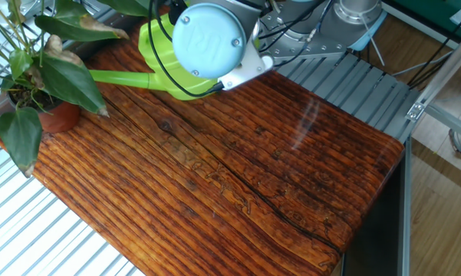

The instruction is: Water the plant

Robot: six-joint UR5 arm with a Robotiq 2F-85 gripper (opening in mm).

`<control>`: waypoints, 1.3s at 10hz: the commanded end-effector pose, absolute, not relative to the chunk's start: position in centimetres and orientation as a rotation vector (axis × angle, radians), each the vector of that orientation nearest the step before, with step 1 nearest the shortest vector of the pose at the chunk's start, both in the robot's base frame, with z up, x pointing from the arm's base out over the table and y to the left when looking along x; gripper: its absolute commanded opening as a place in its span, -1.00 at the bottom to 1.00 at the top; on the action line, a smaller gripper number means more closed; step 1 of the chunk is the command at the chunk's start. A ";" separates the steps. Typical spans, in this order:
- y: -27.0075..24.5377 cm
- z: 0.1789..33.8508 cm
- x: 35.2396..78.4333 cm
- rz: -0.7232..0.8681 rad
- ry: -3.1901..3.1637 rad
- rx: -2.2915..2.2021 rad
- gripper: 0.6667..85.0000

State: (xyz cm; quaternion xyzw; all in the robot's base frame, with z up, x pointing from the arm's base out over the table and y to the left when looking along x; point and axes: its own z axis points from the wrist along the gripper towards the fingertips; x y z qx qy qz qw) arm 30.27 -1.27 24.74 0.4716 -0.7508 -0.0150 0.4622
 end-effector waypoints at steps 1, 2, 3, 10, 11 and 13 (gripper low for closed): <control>-1.2 25.1 30.1 -0.066 -1.846 1.176 -0.98; -1.2 25.2 30.1 -0.068 -1.846 1.177 -0.98; -1.2 25.2 30.0 -0.072 -1.845 1.180 -0.98; -1.4 25.6 29.9 -0.090 -1.842 1.190 -0.98; -1.5 25.7 29.9 -0.090 -1.840 1.191 -0.98; -1.8 25.8 30.0 -0.090 -1.837 1.194 -0.98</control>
